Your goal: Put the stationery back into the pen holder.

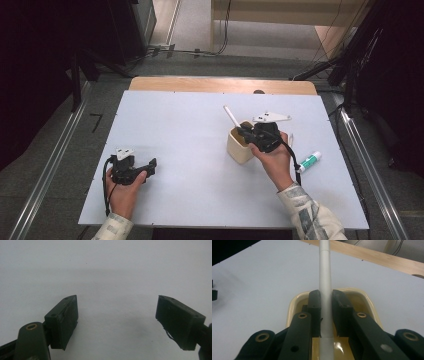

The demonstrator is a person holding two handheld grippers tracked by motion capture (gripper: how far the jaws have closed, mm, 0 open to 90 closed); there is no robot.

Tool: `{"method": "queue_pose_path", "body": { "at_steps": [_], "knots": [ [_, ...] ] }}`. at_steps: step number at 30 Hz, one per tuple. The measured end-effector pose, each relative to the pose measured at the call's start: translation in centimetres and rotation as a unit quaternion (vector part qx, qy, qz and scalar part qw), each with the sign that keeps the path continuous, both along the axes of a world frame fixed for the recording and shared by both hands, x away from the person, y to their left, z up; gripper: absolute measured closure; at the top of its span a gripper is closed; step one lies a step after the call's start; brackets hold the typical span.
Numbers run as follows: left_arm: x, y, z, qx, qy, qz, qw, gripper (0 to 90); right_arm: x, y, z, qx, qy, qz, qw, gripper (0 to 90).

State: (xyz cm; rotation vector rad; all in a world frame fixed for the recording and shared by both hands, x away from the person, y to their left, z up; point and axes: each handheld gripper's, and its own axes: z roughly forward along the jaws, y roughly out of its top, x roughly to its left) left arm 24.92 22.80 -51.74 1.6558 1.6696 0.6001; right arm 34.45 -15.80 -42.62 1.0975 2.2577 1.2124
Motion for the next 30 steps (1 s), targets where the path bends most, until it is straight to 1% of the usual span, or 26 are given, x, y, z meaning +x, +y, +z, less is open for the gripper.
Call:
{"method": "queue_pose_path", "body": {
  "at_steps": [3,13,22,30],
  "knots": [
    [0.0,0.0,0.0,0.000,0.000,0.000,1.0000,19.1,0.0,0.0,0.0,0.002,0.000,0.002,1.0000,72.9],
    [0.0,0.0,0.0,0.000,0.000,0.000,1.0000,19.1,-0.1,-0.1,0.0,0.005,0.004,0.002,1.0000,69.7],
    [0.0,0.0,0.0,0.000,0.000,0.000,1.0000,19.1,-0.6,-0.6,0.3,0.011,-0.001,0.002,0.9999,66.3],
    [0.0,0.0,0.0,-0.001,0.000,0.001,1.0000,19.1,-1.3,-1.3,0.7,0.013,-0.008,-0.002,0.9999,58.3]
  ]
}}
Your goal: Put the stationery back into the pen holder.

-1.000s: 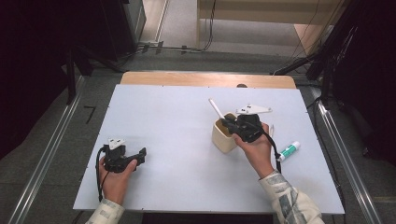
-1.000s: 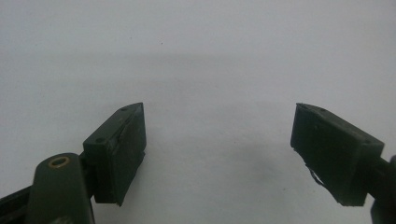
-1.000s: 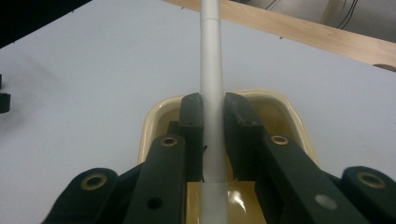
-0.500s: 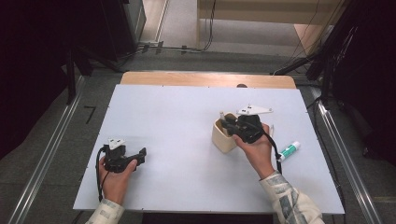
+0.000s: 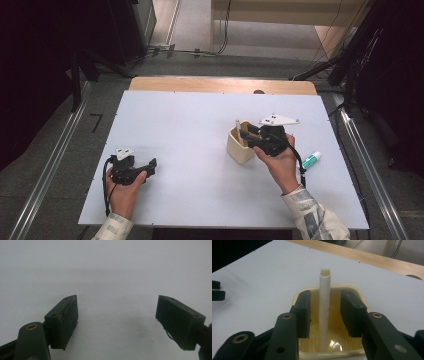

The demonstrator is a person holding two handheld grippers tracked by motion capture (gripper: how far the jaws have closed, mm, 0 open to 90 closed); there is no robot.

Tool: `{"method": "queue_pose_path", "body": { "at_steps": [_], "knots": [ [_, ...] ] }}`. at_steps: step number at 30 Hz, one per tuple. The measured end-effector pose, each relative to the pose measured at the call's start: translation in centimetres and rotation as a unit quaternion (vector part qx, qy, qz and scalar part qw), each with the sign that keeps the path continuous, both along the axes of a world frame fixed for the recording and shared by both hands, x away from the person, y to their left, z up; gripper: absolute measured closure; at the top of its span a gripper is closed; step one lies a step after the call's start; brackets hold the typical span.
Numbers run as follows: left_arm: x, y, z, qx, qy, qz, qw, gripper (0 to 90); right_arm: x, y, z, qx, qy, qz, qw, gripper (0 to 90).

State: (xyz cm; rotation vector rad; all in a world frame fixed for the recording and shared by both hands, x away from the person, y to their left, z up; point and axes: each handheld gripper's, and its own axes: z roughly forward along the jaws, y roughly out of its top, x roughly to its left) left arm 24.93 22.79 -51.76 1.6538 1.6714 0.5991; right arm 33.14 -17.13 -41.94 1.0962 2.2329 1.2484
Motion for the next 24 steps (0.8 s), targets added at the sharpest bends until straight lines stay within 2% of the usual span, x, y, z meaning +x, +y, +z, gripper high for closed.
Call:
{"method": "queue_pose_path", "body": {
  "at_steps": [8,16,24],
  "knots": [
    [0.0,0.0,0.1,-0.001,-0.001,0.000,1.0000,19.1,-0.7,-1.0,0.4,0.008,-0.006,-0.009,0.9999,51.3],
    [-0.1,0.1,0.1,-0.002,-0.003,0.001,1.0000,19.1,-1.0,-2.6,1.1,0.022,-0.017,-0.031,0.9991,50.7],
    [-0.1,0.0,0.1,-0.002,-0.004,0.001,1.0000,19.1,-1.0,-4.1,0.7,0.022,-0.018,-0.052,0.9983,50.6]
  ]
}}
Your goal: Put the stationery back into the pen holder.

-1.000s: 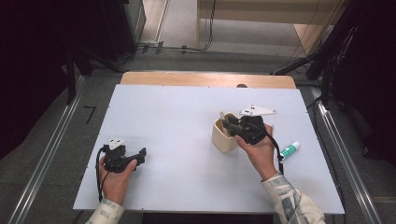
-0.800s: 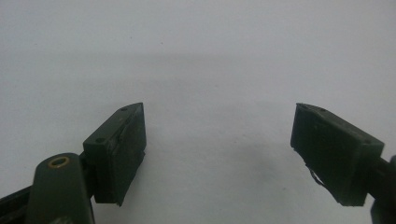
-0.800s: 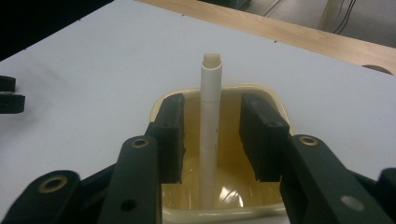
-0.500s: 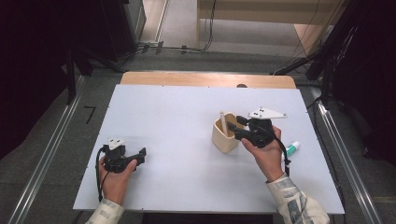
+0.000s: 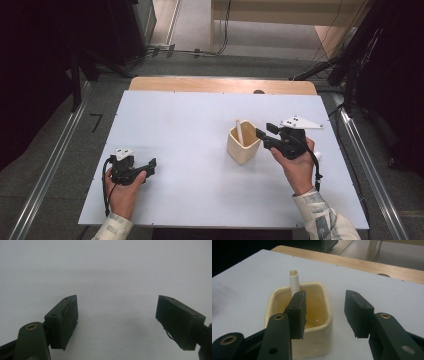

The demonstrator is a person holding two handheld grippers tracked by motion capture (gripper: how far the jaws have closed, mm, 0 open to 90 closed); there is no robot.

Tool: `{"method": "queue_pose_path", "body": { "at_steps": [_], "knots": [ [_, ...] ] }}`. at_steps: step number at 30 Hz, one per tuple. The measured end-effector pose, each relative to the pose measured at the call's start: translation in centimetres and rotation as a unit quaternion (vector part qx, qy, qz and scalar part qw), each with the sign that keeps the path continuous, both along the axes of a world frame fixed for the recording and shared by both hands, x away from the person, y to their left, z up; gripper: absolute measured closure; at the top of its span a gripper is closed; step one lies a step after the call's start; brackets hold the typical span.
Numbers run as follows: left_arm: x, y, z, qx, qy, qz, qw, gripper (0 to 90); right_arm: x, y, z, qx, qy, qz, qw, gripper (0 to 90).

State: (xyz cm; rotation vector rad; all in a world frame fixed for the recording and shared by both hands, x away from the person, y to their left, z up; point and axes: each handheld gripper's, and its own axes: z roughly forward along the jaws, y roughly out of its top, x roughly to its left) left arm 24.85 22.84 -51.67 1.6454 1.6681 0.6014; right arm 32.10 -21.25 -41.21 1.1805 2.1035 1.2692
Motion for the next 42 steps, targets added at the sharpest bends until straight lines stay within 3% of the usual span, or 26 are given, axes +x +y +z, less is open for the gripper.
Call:
{"method": "queue_pose_path", "body": {
  "at_steps": [8,21,30,42],
  "knots": [
    [0.0,0.0,0.0,0.001,0.001,-0.001,1.0000,19.1,0.2,-1.8,-0.6,-0.005,0.005,-0.028,0.9996,50.6],
    [0.0,0.0,0.1,-0.001,0.000,-0.001,1.0000,19.2,1.0,-4.1,-2.7,-0.028,0.021,-0.080,0.9962,50.4],
    [-0.1,0.0,0.1,-0.001,0.000,-0.002,1.0000,19.1,1.7,-5.0,-3.9,-0.045,0.034,-0.108,0.9926,49.0],
    [-0.1,0.0,0.1,0.000,0.000,-0.002,1.0000,19.1,3.0,-6.4,-5.5,-0.066,0.067,-0.153,0.9837,49.0]
  ]
}}
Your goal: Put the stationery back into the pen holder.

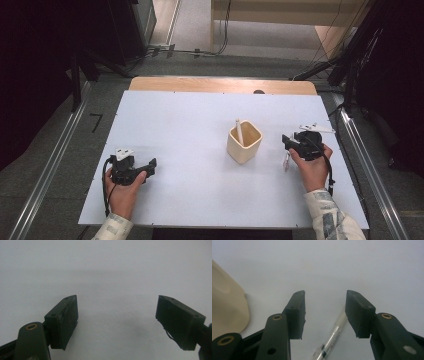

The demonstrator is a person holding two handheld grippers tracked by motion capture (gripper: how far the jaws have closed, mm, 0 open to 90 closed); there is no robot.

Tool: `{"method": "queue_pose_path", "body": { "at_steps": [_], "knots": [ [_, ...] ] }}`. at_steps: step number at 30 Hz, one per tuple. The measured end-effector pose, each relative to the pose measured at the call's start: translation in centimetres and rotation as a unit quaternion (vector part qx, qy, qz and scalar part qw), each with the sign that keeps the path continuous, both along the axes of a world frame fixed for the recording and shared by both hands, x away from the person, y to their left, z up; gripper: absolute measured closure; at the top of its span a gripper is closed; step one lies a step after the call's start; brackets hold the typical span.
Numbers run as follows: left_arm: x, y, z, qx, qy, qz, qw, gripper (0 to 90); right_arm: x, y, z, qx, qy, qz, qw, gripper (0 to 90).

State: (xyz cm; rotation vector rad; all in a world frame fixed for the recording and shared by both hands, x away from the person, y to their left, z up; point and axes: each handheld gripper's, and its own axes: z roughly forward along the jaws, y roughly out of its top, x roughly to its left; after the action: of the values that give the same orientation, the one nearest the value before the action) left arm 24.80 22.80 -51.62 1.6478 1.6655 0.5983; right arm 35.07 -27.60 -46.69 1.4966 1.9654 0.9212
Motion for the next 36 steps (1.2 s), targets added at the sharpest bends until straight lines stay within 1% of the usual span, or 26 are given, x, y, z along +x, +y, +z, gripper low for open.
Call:
{"method": "queue_pose_path", "body": {
  "at_steps": [8,15,18,21,25,29,36],
  "knots": [
    [0.0,0.0,0.0,0.000,0.000,0.000,1.0000,19.1,0.9,-0.5,-0.9,-0.003,0.021,-0.029,0.9994,49.2],
    [0.0,0.0,0.0,0.000,0.000,0.000,1.0000,19.1,1.5,-0.7,-1.6,-0.006,0.036,-0.047,0.9982,49.8],
    [0.0,0.0,0.0,-0.001,0.000,-0.001,1.0000,19.1,1.7,-0.7,-1.7,-0.008,0.039,-0.048,0.9981,50.0],
    [0.0,-0.1,0.0,0.000,0.001,-0.002,1.0000,19.1,1.9,-0.7,-2.0,-0.010,0.048,-0.049,0.9976,50.8],
    [0.0,-0.1,0.0,-0.001,0.001,-0.001,1.0000,19.1,2.2,-0.7,-2.3,-0.010,0.057,-0.054,0.9969,53.5],
    [0.1,-0.1,0.0,0.000,0.001,-0.003,1.0000,19.1,2.5,-0.6,-2.4,-0.011,0.061,-0.055,0.9965,56.6],
    [0.1,-0.1,0.0,-0.001,0.000,-0.003,1.0000,19.1,3.0,-0.3,-2.8,-0.022,0.068,-0.060,0.9957,61.1]
  ]
}}
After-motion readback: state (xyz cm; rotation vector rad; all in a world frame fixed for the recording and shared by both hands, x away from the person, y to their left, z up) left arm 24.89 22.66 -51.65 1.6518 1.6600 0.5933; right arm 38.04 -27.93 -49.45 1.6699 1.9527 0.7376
